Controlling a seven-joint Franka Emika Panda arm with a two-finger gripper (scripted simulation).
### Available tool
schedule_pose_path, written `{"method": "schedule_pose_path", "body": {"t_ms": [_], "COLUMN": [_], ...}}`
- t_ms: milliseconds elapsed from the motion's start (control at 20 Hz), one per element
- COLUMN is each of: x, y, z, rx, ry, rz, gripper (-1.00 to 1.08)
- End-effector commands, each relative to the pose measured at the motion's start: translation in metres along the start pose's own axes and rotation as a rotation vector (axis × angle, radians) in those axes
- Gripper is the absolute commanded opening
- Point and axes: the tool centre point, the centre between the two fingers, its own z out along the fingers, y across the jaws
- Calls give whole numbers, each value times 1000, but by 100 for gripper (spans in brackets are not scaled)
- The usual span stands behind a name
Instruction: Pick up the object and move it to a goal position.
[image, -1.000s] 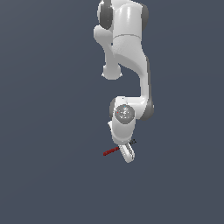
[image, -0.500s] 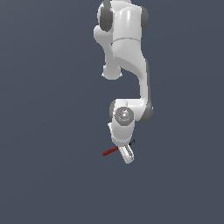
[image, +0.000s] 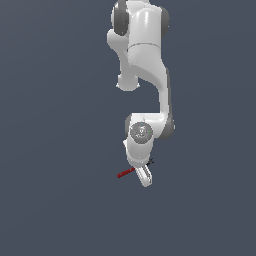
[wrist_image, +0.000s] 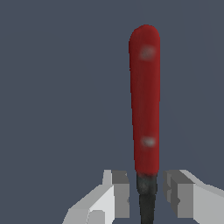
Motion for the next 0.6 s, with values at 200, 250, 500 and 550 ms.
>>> {"method": "schedule_pose_path", "body": {"t_ms": [200,250,500,550], "x": [-1,-1,-2,-3], "y": [7,9,24,27], "z": [-4,-5,-14,-16], "rx": [0,0,0,0], "ry": [0,0,0,0], "rz": [0,0,0,-1], "gripper": [-100,-100,-100,-100]}}
